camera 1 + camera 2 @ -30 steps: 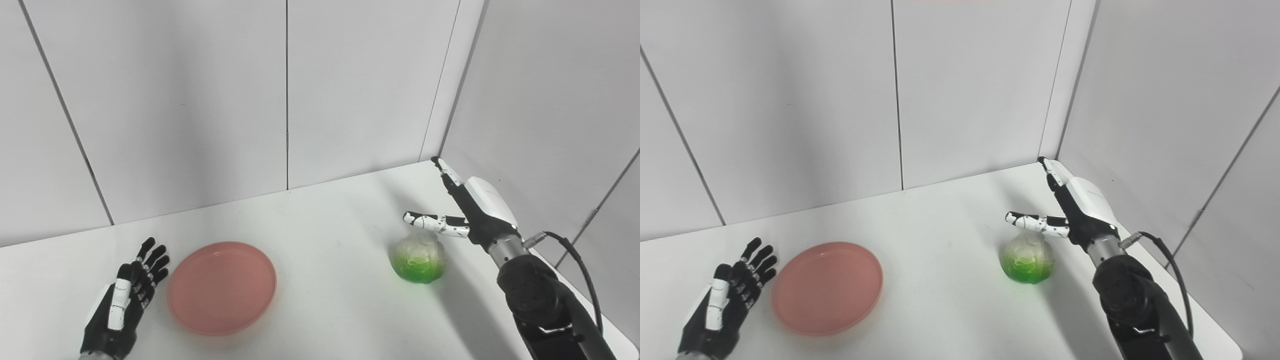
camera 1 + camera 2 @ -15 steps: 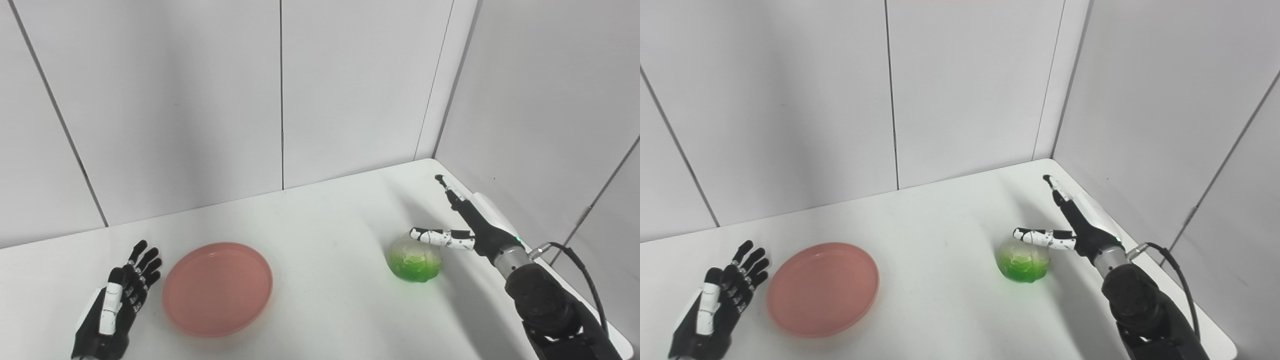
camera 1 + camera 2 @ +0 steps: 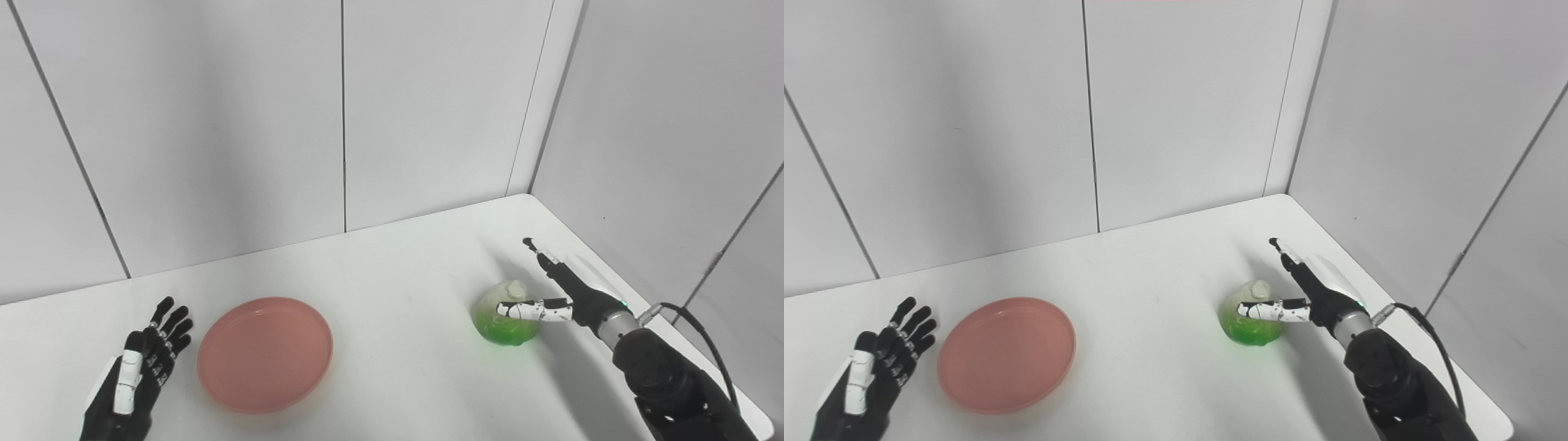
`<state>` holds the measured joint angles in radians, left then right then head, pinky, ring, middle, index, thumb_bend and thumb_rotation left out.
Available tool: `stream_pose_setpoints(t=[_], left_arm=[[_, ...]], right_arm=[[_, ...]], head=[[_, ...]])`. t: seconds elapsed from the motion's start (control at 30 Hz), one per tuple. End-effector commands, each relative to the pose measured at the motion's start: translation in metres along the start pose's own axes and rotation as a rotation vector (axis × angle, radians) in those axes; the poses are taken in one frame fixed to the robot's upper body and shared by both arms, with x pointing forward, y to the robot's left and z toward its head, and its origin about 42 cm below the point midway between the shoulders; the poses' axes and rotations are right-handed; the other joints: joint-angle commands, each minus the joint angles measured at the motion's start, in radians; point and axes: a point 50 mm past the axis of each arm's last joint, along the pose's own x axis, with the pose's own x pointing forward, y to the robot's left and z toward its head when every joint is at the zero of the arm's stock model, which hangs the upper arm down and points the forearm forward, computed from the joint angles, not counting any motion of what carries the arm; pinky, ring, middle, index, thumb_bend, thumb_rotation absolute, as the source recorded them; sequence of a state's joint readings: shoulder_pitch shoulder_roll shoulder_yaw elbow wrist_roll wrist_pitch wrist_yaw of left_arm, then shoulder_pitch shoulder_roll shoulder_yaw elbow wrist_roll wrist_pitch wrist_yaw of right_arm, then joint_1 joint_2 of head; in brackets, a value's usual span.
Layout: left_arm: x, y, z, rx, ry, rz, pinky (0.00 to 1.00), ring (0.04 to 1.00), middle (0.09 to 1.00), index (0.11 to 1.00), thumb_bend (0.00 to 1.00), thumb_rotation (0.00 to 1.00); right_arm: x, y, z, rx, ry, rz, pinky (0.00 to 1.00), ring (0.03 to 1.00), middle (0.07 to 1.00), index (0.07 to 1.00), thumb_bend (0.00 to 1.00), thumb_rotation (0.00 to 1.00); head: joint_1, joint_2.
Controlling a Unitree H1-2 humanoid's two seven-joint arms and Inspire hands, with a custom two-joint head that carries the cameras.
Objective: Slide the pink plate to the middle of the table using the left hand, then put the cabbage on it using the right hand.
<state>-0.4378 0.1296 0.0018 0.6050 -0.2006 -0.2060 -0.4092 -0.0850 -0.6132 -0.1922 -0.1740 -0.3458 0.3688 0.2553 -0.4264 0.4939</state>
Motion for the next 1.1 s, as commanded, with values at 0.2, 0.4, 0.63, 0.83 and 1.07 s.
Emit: stream_pose_setpoints(t=[0.2, 0.4, 0.63, 0.83, 1.07], left_arm=[[-0.042, 0.018, -0.036, -0.032, 0.182, 0.072, 0.98, 0.962, 0.964, 0.968, 0.9, 0.97], [-0.043, 0.019, -0.035, -0.03, 0.183, 0.065, 0.98, 0.964, 0.969, 0.972, 0.89, 0.98], [-0.043, 0.019, -0.032, -0.032, 0.187, 0.062, 0.98, 0.962, 0.967, 0.967, 0.9, 0.98], [-0.043, 0.019, -0.031, -0.033, 0.192, 0.057, 0.98, 0.963, 0.969, 0.967, 0.9, 0.98], [-0.043, 0.021, -0.029, -0.027, 0.194, 0.048, 0.98, 0.966, 0.972, 0.969, 0.91, 0.98]], right_arm=[[0.011, -0.016, 0.005, -0.036, -0.016, -0.021, 0.91, 0.994, 1.0, 1.0, 1.0, 0.52], [0.019, -0.012, 0.004, -0.028, -0.023, 0.006, 0.93, 1.0, 1.0, 1.0, 1.0, 0.53], [0.027, -0.007, 0.006, -0.028, -0.028, 0.037, 0.93, 1.0, 1.0, 1.0, 1.0, 0.58], [0.032, -0.003, 0.011, 0.019, -0.034, 0.066, 0.92, 1.0, 1.0, 1.0, 1.0, 0.57], [0.035, 0.0, 0.014, 0.016, -0.044, 0.102, 0.94, 1.0, 1.0, 1.0, 1.0, 0.55]], head=[[0.003, 0.012], [0.002, 0.019], [0.002, 0.028], [0.003, 0.036], [0.003, 0.042]])
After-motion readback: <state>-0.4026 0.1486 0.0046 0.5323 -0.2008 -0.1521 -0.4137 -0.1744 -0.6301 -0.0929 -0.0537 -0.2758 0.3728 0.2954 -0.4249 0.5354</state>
